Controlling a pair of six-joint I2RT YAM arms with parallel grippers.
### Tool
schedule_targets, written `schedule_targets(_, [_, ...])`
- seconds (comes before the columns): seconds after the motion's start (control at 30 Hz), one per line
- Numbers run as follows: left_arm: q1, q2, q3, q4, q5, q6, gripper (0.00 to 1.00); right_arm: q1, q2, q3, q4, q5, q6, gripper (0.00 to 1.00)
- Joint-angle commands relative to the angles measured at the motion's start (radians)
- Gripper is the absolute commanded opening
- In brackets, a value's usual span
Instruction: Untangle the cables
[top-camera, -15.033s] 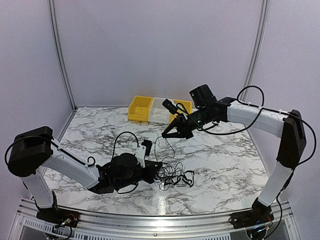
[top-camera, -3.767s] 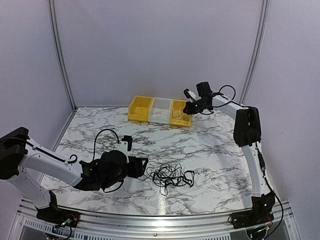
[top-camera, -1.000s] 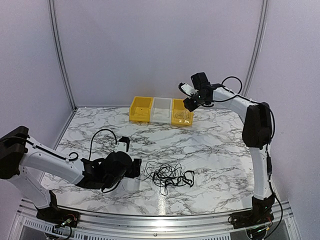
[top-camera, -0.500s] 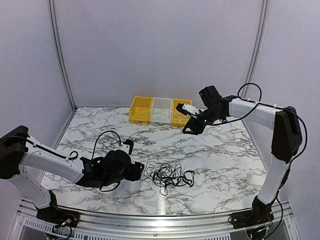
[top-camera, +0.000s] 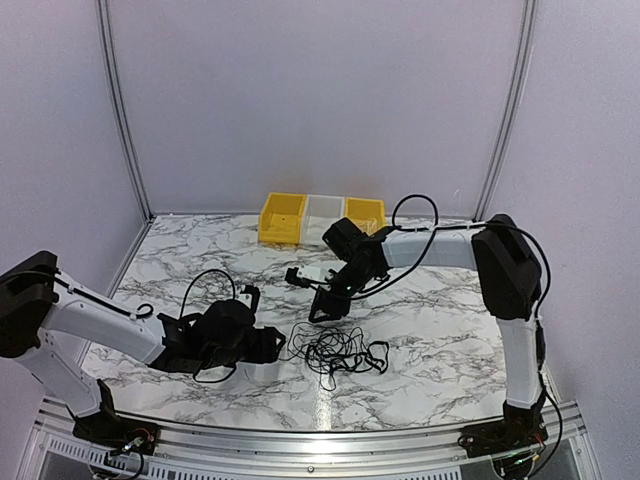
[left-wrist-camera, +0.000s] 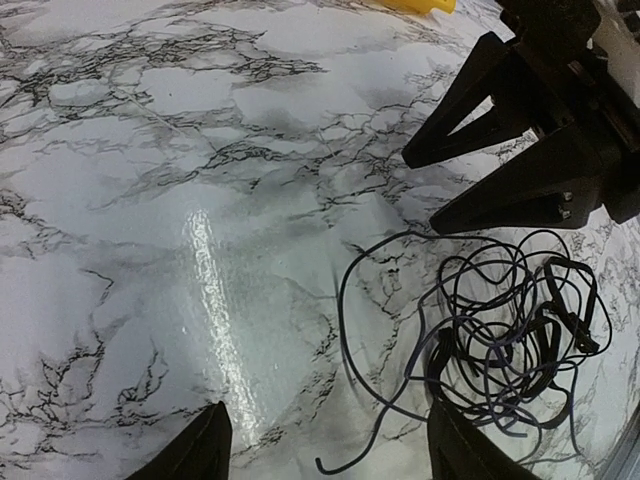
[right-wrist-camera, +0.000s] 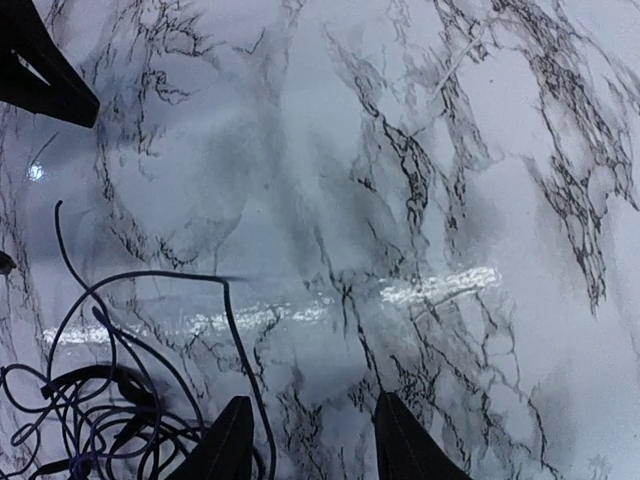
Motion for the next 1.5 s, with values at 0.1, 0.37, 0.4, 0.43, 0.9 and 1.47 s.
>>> schedule_targets(0.1, [0.002, -0.080, -0.072, -0.022, -0.039, -0.038, 0.70, 0.044, 0.081, 0.115, -0.003, 0.058, 0.027, 0.39])
schedule_targets(0.37, [0.002, -0.080, -0.076, -0.022, -0.055, -0.035, 0.71, 0.047, 0.052, 0.096, -0.009, 0.029, 0.037, 0.38])
schedule_targets(0.4, [0.002, -0.081, -0.075, -0.022, -0.056, -0.034, 0.70, 0.046, 0.047, 0.097, -0.017, 0.013, 0.039, 0.38])
schedule_targets(0.43, [0.002, -0.081, -0.075, -0.022, -0.056, -0.034, 0.71, 0.047, 0.034, 0.096, -0.020, 0.000, 0.049, 0.38])
schedule_targets(0.9, [0.002, -0.099, -0.090, -0.022, -0.068, -0.043, 0.71, 0.068, 0.038, 0.054, 0.000, -0.010, 0.064, 0.41])
schedule_targets(1.47, [0.001, -0.043, -0.031, 0.029, -0.071, 0.013, 0.74, 0.076, 0.040, 0.119, 0.008, 0.077, 0.104, 0.00])
